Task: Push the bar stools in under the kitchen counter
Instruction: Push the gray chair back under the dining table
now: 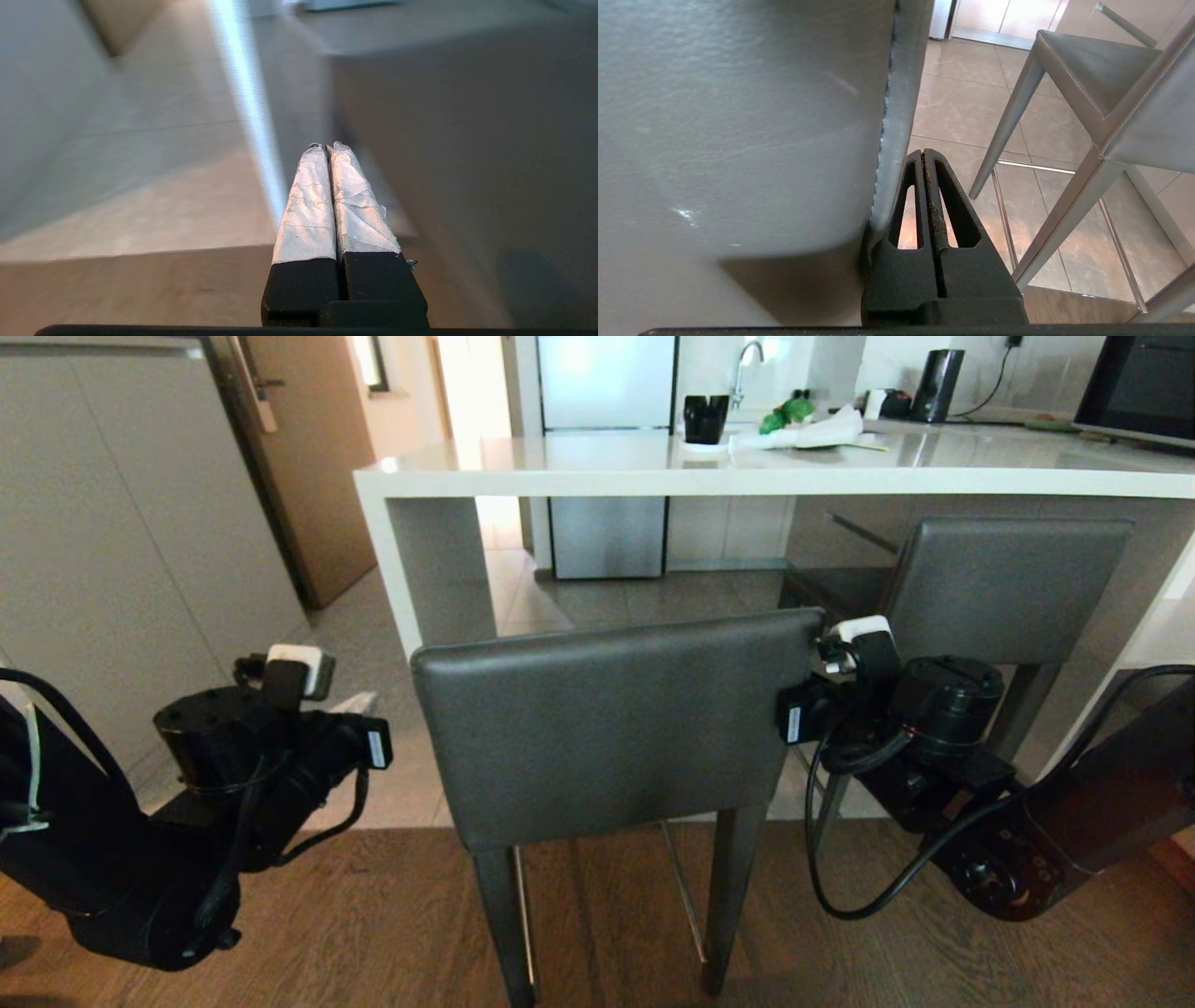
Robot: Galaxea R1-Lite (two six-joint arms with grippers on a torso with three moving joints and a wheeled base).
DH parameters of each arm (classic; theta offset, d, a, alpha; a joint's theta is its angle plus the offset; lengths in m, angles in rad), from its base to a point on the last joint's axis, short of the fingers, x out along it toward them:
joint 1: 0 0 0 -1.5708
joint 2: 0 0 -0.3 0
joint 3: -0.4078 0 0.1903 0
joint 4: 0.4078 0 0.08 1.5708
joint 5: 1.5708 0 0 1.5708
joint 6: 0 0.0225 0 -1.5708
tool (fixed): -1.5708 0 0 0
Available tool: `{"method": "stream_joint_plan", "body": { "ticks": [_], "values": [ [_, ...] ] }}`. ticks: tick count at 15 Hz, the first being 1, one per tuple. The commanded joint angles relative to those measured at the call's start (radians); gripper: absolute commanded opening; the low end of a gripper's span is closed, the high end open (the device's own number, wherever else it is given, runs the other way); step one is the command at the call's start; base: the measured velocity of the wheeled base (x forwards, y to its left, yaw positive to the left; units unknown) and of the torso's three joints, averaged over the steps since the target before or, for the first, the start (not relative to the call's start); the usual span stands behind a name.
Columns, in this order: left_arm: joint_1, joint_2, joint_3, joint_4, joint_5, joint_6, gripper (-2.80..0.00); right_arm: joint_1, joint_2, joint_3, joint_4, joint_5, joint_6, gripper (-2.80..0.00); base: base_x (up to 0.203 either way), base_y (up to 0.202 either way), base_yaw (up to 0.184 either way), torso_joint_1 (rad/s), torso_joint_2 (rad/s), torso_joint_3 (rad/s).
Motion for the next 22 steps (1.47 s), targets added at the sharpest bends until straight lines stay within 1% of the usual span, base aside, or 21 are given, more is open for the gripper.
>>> {"method": "stream_joint_plan", "body": {
  "ticks": [1, 3, 7, 9, 12, 14, 17, 20, 21, 22],
  "values": [
    [-0.069, -0.030, 0.022, -0.005, 0.018, 0.000, -2.80, 0.004, -0.007, 0.001, -0.009, -0.008, -0.001, -2.80, 0.000, 0.000, 0.000, 0.000, 0.00, 0.000],
    [-0.112, 0.007, 0.000, -0.004, 0.071, 0.001, -2.80, 0.003, -0.002, -0.002, -0.007, -0.006, -0.002, -2.80, 0.000, 0.000, 0.000, 0.000, 0.00, 0.000],
    [-0.153, 0.071, -0.066, 0.000, 0.126, 0.004, -2.80, 0.001, 0.004, -0.004, -0.007, -0.006, -0.001, -2.80, 0.000, 0.000, 0.000, 0.000, 0.00, 0.000],
    [-0.172, 0.083, -0.088, 0.024, 0.132, 0.003, -2.80, 0.001, 0.014, -0.006, -0.009, -0.004, -0.001, -2.80, 0.000, 0.000, 0.000, 0.000, 0.00, 0.000],
    [-0.190, 0.104, -0.170, 0.071, 0.163, 0.004, -2.80, 0.001, 0.019, -0.006, -0.009, -0.003, 0.001, -2.80, 0.000, 0.000, 0.000, 0.000, 0.00, 0.000],
    [-0.183, 0.103, -0.212, 0.131, 0.165, 0.005, -2.80, -0.002, 0.019, -0.007, -0.009, -0.003, 0.001, -2.80, 0.000, 0.000, 0.000, 0.000, 0.00, 0.000],
    [-0.142, 0.099, -0.206, 0.131, 0.157, 0.003, -2.80, -0.003, 0.019, -0.004, -0.010, -0.003, 0.003, -2.80, 0.000, 0.000, 0.000, 0.000, 0.00, 0.000],
    [-0.145, 0.093, -0.202, 0.134, 0.156, 0.005, -2.80, -0.003, 0.019, -0.002, -0.010, -0.004, 0.004, -2.80, 0.000, 0.000, 0.000, 0.000, 0.00, 0.000],
    [-0.134, 0.089, -0.191, 0.131, 0.155, 0.005, -2.80, -0.005, 0.019, -0.005, -0.010, -0.004, 0.002, -2.80, 0.000, 0.000, 0.000, 0.000, 0.00, 0.000],
    [-0.101, 0.080, -0.181, 0.130, 0.151, 0.005, -2.80, -0.005, 0.018, -0.004, -0.010, -0.004, 0.003, -2.80, 0.000, 0.000, 0.000, 0.000, 0.00, 0.000]
  ]
}}
